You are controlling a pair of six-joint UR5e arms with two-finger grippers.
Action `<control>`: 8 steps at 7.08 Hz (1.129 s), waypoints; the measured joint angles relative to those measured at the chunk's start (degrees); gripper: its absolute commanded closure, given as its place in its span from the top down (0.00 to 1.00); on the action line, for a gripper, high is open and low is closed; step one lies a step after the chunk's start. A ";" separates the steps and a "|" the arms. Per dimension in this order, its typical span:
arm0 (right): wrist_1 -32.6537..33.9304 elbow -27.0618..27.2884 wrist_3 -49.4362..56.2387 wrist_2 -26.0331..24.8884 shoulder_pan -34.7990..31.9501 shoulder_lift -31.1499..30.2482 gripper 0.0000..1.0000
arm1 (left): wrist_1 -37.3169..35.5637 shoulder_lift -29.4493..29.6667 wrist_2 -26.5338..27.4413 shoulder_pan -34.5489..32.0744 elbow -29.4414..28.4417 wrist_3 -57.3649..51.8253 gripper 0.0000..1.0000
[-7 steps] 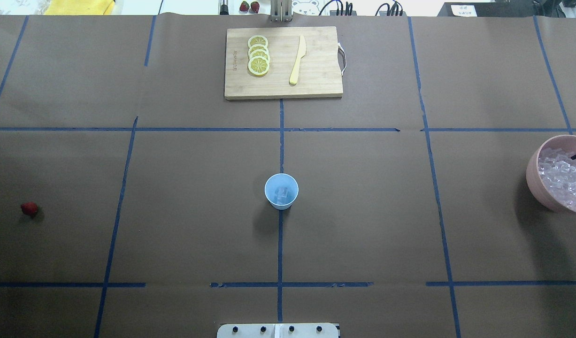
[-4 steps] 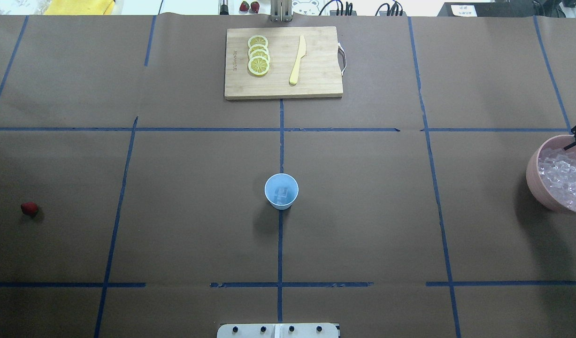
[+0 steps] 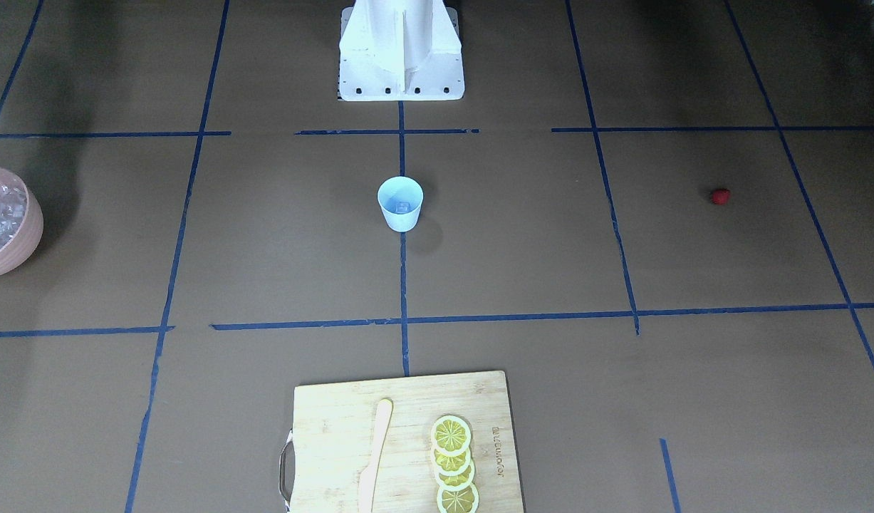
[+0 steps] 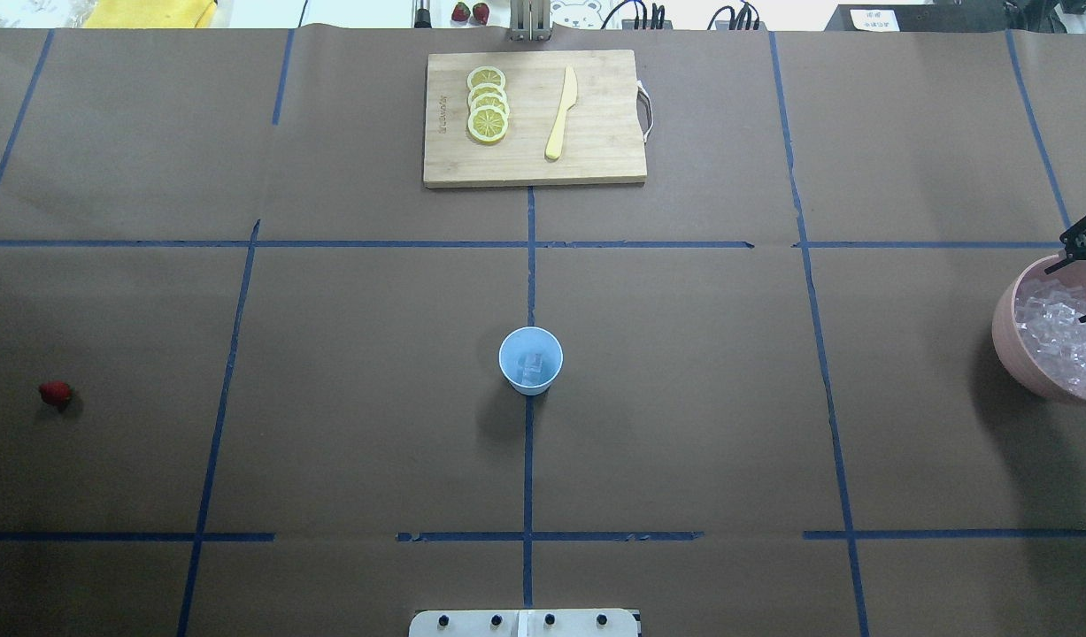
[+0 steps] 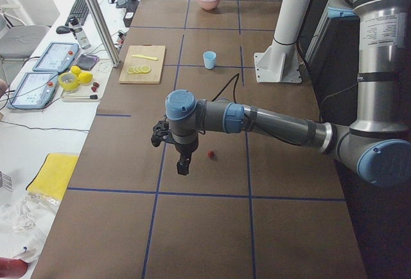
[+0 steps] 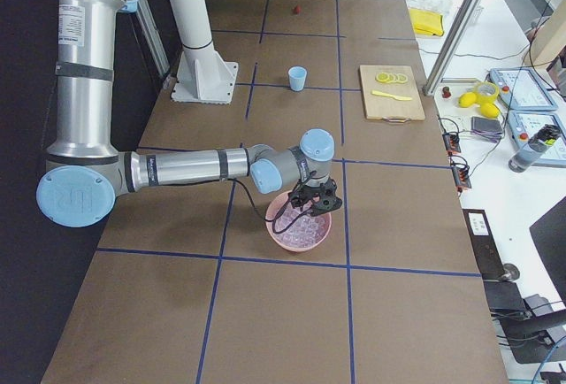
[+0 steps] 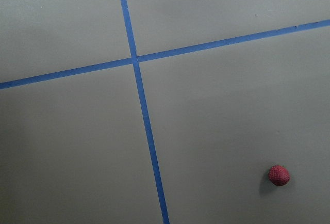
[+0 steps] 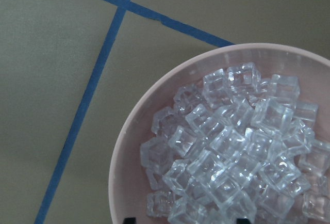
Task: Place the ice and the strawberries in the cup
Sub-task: 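Grasp a third batch of ice cubes with the right gripper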
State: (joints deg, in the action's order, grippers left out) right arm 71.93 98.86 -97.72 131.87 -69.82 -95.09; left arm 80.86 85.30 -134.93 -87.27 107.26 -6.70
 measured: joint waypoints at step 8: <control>-0.32 -0.76 -0.29 -0.16 3.32 -0.17 0.69 | 0.02 -0.05 -0.07 0.00 0.04 -0.06 1.00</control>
State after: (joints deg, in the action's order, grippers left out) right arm 71.61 98.10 -98.01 131.71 -66.50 -95.26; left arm 80.88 85.25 -135.00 -87.27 107.30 -6.76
